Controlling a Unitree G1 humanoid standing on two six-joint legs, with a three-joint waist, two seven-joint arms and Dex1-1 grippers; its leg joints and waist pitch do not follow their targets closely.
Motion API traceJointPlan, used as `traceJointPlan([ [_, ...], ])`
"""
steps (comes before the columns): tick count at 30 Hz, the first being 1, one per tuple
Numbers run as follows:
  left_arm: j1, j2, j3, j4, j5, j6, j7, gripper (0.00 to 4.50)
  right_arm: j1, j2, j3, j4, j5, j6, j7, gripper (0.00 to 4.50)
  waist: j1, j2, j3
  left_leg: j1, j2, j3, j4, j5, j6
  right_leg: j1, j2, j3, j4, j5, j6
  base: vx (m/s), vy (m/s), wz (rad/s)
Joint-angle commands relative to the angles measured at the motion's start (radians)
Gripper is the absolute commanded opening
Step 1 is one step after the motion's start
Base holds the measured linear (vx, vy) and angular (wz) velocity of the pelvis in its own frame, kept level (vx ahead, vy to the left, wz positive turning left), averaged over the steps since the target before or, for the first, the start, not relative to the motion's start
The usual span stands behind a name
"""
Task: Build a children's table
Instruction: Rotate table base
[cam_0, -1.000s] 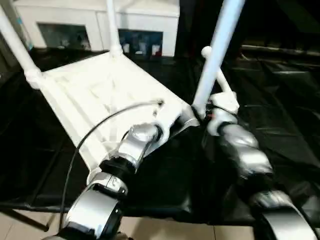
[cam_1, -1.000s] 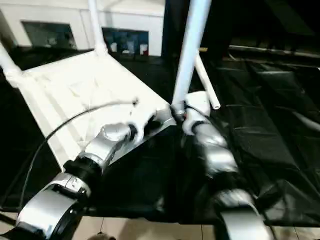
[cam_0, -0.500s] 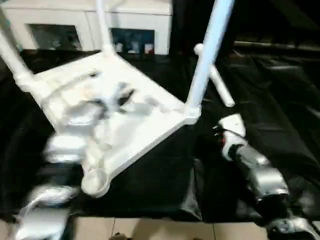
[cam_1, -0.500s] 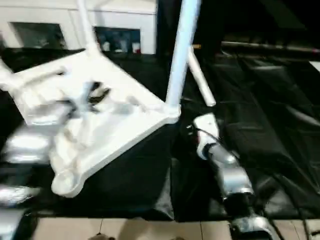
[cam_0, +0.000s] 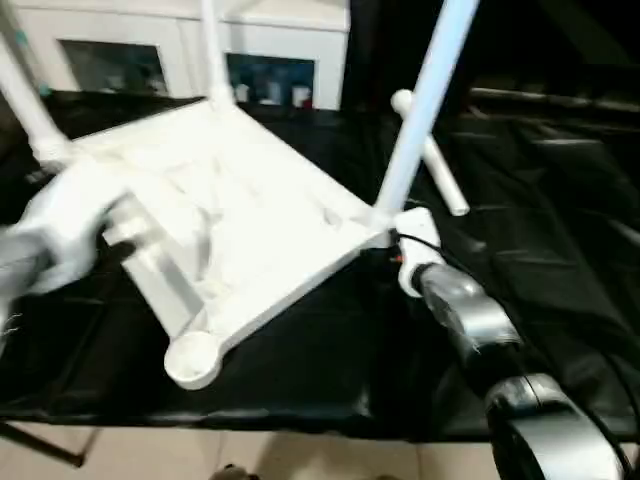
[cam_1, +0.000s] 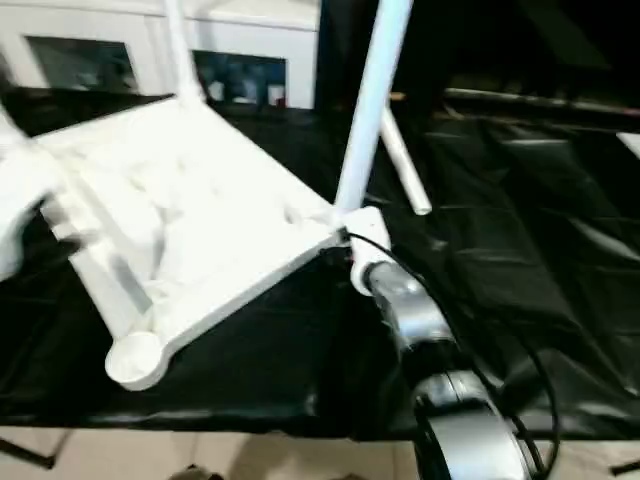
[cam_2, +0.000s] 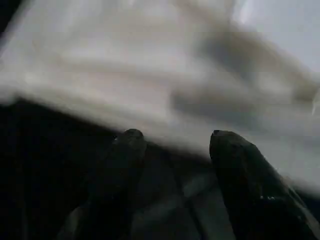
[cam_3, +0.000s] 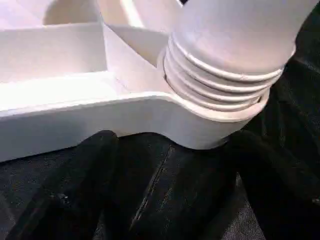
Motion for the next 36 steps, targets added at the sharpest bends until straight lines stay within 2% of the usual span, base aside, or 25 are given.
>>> traceJointPlan([
  [1,0.032,0.036,0.009,-0.048,-0.007,0.043,-0.012,2.49,-0.055,0.016,-0.010,0.078,-0.002,-0.041,-0.012,3.92,-0.004,0.020,-0.062,0.018,0.040,-0.019,-0.074,-0.171,-0.042,0.040,-0.061,0.063,-0.056,-0.136,-0.203,0.000,0.000,0.00],
  [2,0.087,0.080,-0.007,-0.068,0.005,0.040,-0.024,2.49,-0.092,0.032,-0.035,0.134,0.015,-0.058,-0.025,3.92,-0.007,0.016,-0.062,0.016,0.039,-0.021,-0.076,-0.193,-0.044,0.041,-0.063,0.062,-0.057,-0.155,-0.203,0.000,0.000,0.00],
  [3,0.091,0.082,-0.008,-0.069,0.006,0.039,-0.025,2.49,-0.094,0.033,-0.037,0.138,0.016,-0.059,-0.026,3.92,-0.012,0.017,-0.058,0.016,0.039,-0.021,-0.078,-0.219,-0.047,0.039,-0.062,0.064,-0.062,-0.179,-0.199,0.000,0.000,0.00],
  [5,0.115,0.098,-0.017,-0.083,0.005,0.050,-0.032,2.49,-0.116,0.043,-0.054,0.167,0.032,-0.077,-0.028,3.92,-0.015,0.016,-0.057,0.018,0.041,-0.023,-0.078,-0.235,-0.053,0.037,-0.062,0.064,-0.062,-0.183,-0.198,0.000,0.000,0.00],
  [6,0.142,0.104,-0.033,-0.091,0.005,0.068,-0.032,2.49,-0.155,0.065,-0.091,0.214,0.068,-0.112,-0.022,3.92,-0.013,0.017,-0.057,0.019,0.040,-0.022,-0.078,-0.232,-0.058,0.038,-0.060,0.064,-0.062,-0.166,-0.197,0.000,0.000,0.00],
  [8,0.149,0.110,-0.050,-0.096,0.009,0.083,-0.028,2.49,-0.180,0.076,-0.114,0.250,0.085,-0.144,-0.019,3.92,-0.017,0.014,-0.059,0.018,0.040,-0.023,-0.077,-0.249,-0.061,0.039,-0.061,0.063,-0.058,-0.159,-0.206,0.000,0.000,0.00],
  [9,0.154,0.112,-0.065,-0.090,0.013,0.077,-0.026,2.49,-0.187,0.079,-0.115,0.263,0.085,-0.154,-0.012,3.92,-0.017,0.016,-0.058,0.017,0.040,-0.024,-0.078,-0.245,-0.060,0.039,-0.061,0.064,-0.058,-0.155,-0.206,0.000,0.000,0.00],
  [11,0.146,0.066,-0.092,-0.066,0.003,0.056,-0.007,2.49,-0.194,0.089,-0.109,0.281,0.080,-0.177,0.014,3.92,-0.018,0.019,-0.059,0.018,0.039,-0.022,-0.075,-0.227,-0.059,0.040,-0.059,0.063,-0.055,-0.127,-0.212,0.000,0.000,0.00],
  [13,0.143,0.050,-0.098,-0.066,-0.009,0.048,-0.003,2.49,-0.199,0.092,-0.114,0.291,0.082,-0.186,0.027,3.92,-0.016,0.017,-0.061,0.016,0.038,-0.021,-0.073,-0.212,-0.056,0.043,-0.059,0.064,-0.053,-0.105,-0.219,0.000,0.000,0.00],
  [14,0.123,-0.004,-0.102,-0.066,-0.031,0.065,0.014,2.49,-0.194,0.091,-0.111,0.293,0.078,-0.197,0.048,3.92,-0.016,0.024,-0.063,0.015,0.039,-0.021,-0.072,-0.200,-0.056,0.044,-0.059,0.064,-0.049,-0.085,-0.226,0.000,0.000,0.00],
  [15,0.117,-0.022,-0.111,-0.064,-0.035,0.068,0.020,2.49,-0.190,0.090,-0.109,0.293,0.075,-0.202,0.058,3.92,-0.017,0.027,-0.062,0.016,0.038,-0.020,-0.072,-0.201,-0.060,0.043,-0.056,0.063,-0.049,-0.076,-0.228,0.000,0.000,0.00],
  [16,0.112,-0.043,-0.133,-0.059,-0.036,0.069,0.026,2.49,-0.183,0.086,-0.105,0.290,0.069,-0.207,0.074,3.92,-0.015,0.024,-0.065,0.018,0.038,-0.019,-0.070,-0.192,-0.062,0.045,-0.054,0.062,-0.047,-0.051,-0.235,0.000,0.000,0.00],
  [18,0.116,-0.060,-0.159,-0.042,-0.031,0.056,0.036,2.49,-0.176,0.078,-0.098,0.288,0.063,-0.224,0.102,3.92,-0.014,0.023,-0.066,0.014,0.036,-0.020,-0.069,-0.193,-0.050,0.049,-0.055,0.062,-0.047,-0.046,-0.240,0.000,0.000,0.00],
  [23,0.087,-0.170,-0.194,0.070,-0.016,-0.012,0.100,2.49,-0.143,0.037,-0.097,0.210,0.077,-0.243,0.179,3.92,-0.004,0.020,-0.064,0.019,0.038,-0.020,-0.070,-0.227,-0.044,0.048,-0.055,0.062,-0.057,-0.114,-0.227,0.000,0.000,0.00],
  [25,0.082,-0.191,-0.202,0.089,-0.011,-0.022,0.115,2.49,-0.130,0.025,-0.103,0.172,0.086,-0.237,0.192,3.92,0.004,0.019,-0.061,0.022,0.040,-0.021,-0.071,-0.246,-0.046,0.045,-0.055,0.063,-0.062,-0.151,-0.211,0.000,0.000,0.00],
  [26,0.079,-0.201,-0.209,0.105,-0.002,-0.035,0.129,2.49,-0.117,0.013,-0.106,0.133,0.093,-0.228,0.201,3.92,0.007,0.023,-0.060,0.024,0.040,-0.021,-0.073,-0.262,-0.046,0.044,-0.055,0.063,-0.067,-0.176,-0.201,0.000,0.000,0.00],
  [27,0.076,-0.215,-0.215,0.128,0.001,-0.058,0.149,2.49,-0.095,-0.003,-0.111,0.077,0.100,-0.214,0.214,3.92,0.008,0.022,-0.059,0.026,0.041,-0.022,-0.073,-0.275,-0.048,0.042,-0.055,0.063,-0.068,-0.191,-0.197,0.000,0.000,0.00],
  [29,0.065,-0.237,-0.209,0.149,-0.001,-0.081,0.171,2.49,-0.077,-0.017,-0.116,0.033,0.105,-0.203,0.223,3.92,0.011,0.023,-0.054,0.030,0.038,-0.023,-0.075,-0.323,-0.049,0.040,-0.053,0.062,-0.080,-0.270,-0.171,0.000,0.000,0.00],
  [30,0.055,-0.252,-0.207,0.160,0.001,-0.096,0.184,2.49,-0.066,-0.026,-0.117,0.010,0.106,-0.197,0.226,3.92,0.012,0.025,-0.057,0.033,0.038,-0.025,-0.074,-0.332,-0.052,0.039,-0.056,0.062,-0.081,-0.300,-0.165,0.000,0.000,0.00],
  [31,0.034,-0.284,-0.206,0.173,-0.004,-0.124,0.200,2.49,-0.045,-0.043,-0.120,-0.034,0.106,-0.185,0.224,3.92,0.011,0.025,-0.056,0.031,0.038,-0.025,-0.075,-0.332,-0.051,0.040,-0.055,0.062,-0.084,-0.310,-0.160,0.000,0.000,0.00],
  [33,-0.015,-0.358,-0.207,0.199,-0.014,-0.184,0.229,2.49,-0.003,-0.072,-0.129,-0.117,0.101,-0.148,0.200,3.92,0.022,0.026,-0.059,0.040,0.038,-0.023,-0.072,-0.325,-0.053,0.034,-0.053,0.064,-0.089,-0.307,-0.147,0.000,0.000,0.00],
  [35,-0.063,-0.427,-0.210,0.233,-0.020,-0.217,0.259,2.49,0.029,-0.089,-0.137,-0.176,0.093,-0.110,0.173,3.92,0.024,0.023,-0.060,0.033,0.036,-0.023,-0.074,-0.308,-0.054,0.039,-0.051,0.062,-0.088,-0.291,-0.144,0.000,0.000,0.00],
  [36,-0.067,-0.431,-0.211,0.236,-0.020,-0.221,0.261,2.49,0.031,-0.090,-0.138,-0.180,0.093,-0.106,0.170,3.92,0.027,0.023,-0.063,0.035,0.036,-0.022,-0.072,-0.300,-0.052,0.037,-0.052,0.063,-0.089,-0.274,-0.145,0.000,0.000,0.00],
])
